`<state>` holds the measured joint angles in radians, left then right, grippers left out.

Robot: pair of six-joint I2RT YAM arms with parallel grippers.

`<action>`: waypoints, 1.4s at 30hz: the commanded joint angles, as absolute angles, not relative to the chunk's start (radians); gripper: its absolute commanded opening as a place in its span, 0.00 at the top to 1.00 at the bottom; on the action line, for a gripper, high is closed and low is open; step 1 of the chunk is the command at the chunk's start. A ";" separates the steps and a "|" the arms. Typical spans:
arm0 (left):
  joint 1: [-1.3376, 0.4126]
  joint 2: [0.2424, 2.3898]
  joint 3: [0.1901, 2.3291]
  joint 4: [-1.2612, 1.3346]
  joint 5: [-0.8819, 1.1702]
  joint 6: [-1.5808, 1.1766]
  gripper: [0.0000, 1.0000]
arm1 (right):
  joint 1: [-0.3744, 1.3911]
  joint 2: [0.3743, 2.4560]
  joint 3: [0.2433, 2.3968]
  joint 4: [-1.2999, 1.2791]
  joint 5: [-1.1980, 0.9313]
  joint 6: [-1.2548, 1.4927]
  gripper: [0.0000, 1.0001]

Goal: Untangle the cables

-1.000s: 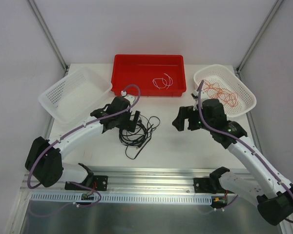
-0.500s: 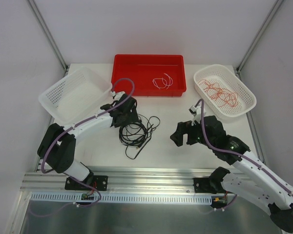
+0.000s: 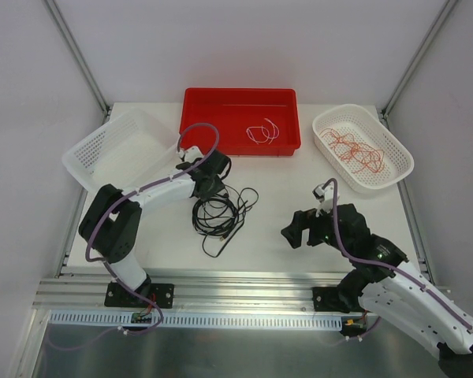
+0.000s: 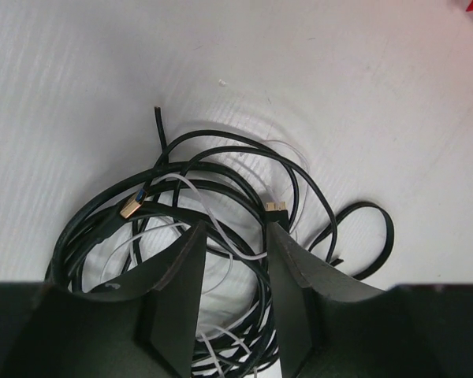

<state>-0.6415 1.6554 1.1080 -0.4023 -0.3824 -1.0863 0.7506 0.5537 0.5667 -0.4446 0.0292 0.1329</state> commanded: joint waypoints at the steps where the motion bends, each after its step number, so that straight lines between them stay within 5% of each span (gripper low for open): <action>1: -0.647 1.701 1.157 -0.419 -0.434 -1.155 0.64 | 0.755 0.531 0.549 -0.388 0.057 0.101 0.00; 8: -0.655 1.758 1.170 -0.430 -0.436 -1.197 0.73 | 0.756 0.514 0.511 -0.357 0.045 0.092 0.00; 12: -0.669 1.746 1.189 -0.439 -0.463 -1.166 1.00 | 0.755 0.502 0.505 -0.367 0.051 0.086 0.00; 20: -0.793 1.573 1.273 -0.466 -0.711 -0.896 1.00 | 0.755 0.448 0.515 -0.416 0.095 0.078 0.00; 28: -0.972 1.494 1.713 -0.463 -0.908 -0.251 1.00 | 0.756 0.411 0.526 -0.451 0.123 0.089 0.00; 36: -1.048 1.523 2.109 -0.465 -0.767 0.053 1.00 | 0.756 0.361 0.546 -0.495 0.170 0.104 0.00; 42: -1.058 1.517 2.100 -0.466 -0.640 0.057 1.00 | 0.756 0.356 0.558 -0.512 0.157 0.106 0.00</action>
<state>-1.0416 1.5093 2.0979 -0.4534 -0.7307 -0.0090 0.7506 0.3630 0.5076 -0.5060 0.1467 0.0940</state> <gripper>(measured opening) 0.009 0.994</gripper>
